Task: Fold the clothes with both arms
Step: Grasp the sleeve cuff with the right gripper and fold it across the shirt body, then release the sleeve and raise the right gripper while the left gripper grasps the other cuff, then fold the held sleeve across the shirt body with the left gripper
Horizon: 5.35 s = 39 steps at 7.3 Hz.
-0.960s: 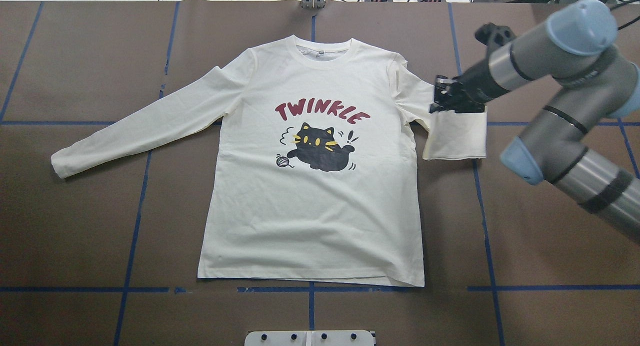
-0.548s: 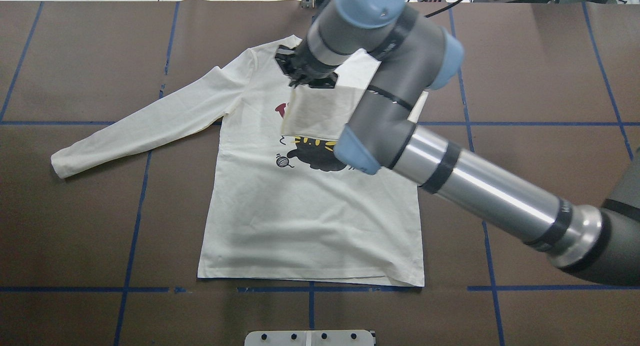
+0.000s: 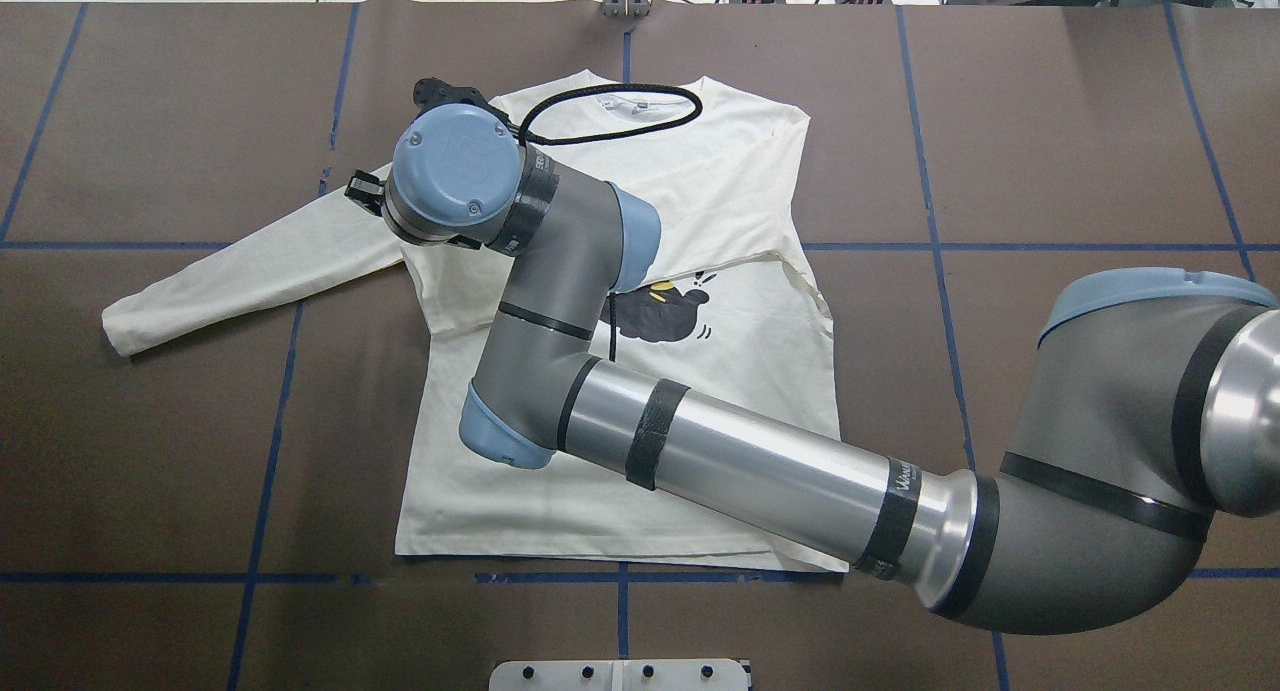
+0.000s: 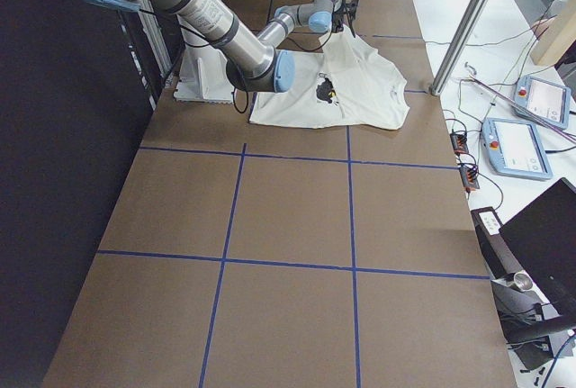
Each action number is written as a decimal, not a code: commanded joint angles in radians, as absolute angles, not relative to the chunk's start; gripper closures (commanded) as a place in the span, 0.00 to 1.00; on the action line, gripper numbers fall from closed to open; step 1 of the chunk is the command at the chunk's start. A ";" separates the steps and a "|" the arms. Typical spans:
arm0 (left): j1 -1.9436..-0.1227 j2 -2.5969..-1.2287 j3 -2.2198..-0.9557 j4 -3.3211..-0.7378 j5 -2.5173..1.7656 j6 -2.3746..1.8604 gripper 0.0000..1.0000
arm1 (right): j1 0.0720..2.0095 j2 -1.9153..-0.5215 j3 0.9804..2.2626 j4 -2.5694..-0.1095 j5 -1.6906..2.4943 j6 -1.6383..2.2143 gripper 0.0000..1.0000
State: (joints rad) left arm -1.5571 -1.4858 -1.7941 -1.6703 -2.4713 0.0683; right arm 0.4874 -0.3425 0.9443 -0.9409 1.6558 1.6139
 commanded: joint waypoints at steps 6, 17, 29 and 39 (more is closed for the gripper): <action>-1.145 -1.606 -1.517 -2.108 -2.369 -0.624 0.01 | 0.808 -0.847 1.582 -1.068 2.103 1.740 0.01; -1.072 -1.706 -1.348 -2.109 -2.368 -0.640 1.00 | 0.879 -1.100 1.753 -1.060 2.187 1.657 0.01; -0.525 -2.747 -0.993 -2.293 -1.838 -1.583 1.00 | 1.430 -1.535 1.882 -1.057 2.646 1.094 0.00; -0.634 -2.102 -1.822 -2.005 -1.956 -1.515 0.21 | 0.396 -1.542 2.135 -1.084 1.633 1.808 0.01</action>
State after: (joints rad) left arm -0.6320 -2.2037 -1.7474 -2.0238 -1.9525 -1.5794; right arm 0.6536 -1.5412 2.1006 -1.0636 1.9428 1.6739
